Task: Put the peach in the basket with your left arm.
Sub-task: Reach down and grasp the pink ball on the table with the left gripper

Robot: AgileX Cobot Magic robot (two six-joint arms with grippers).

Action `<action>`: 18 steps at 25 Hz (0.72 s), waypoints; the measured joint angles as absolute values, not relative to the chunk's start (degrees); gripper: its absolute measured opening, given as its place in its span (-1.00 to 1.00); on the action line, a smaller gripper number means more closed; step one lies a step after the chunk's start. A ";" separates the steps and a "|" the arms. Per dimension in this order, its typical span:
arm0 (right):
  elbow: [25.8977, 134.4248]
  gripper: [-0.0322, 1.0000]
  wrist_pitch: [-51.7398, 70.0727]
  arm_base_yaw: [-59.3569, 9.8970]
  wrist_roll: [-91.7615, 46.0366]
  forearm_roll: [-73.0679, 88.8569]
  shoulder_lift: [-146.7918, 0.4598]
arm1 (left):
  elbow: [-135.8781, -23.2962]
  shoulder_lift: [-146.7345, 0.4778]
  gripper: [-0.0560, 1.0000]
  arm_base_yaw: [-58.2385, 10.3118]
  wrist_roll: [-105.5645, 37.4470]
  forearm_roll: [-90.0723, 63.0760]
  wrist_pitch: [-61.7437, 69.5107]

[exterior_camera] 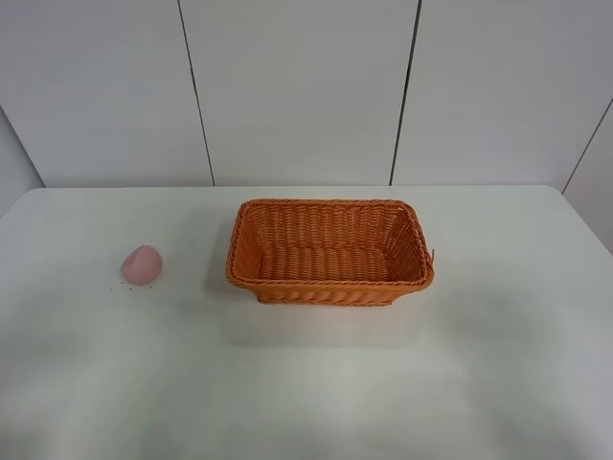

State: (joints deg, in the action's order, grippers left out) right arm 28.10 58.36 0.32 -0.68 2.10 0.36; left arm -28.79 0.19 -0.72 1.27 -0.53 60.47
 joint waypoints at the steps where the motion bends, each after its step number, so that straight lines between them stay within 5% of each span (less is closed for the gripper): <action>1: 28.10 0.41 58.36 0.32 -0.68 2.10 0.36 | -28.79 0.19 0.59 -0.72 1.27 -0.53 60.47; 10: 28.10 0.41 58.36 0.32 -0.68 2.10 0.36 | -30.71 -5.98 0.59 -0.72 0.62 -0.53 60.24; 18: 28.10 0.41 58.36 0.32 -0.68 2.10 0.36 | -44.04 -42.98 0.59 -0.72 -0.97 -2.46 54.36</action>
State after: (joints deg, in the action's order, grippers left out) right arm 28.10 58.36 0.32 -0.68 2.10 0.36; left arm -44.04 -42.98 -0.72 -0.97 -2.46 54.36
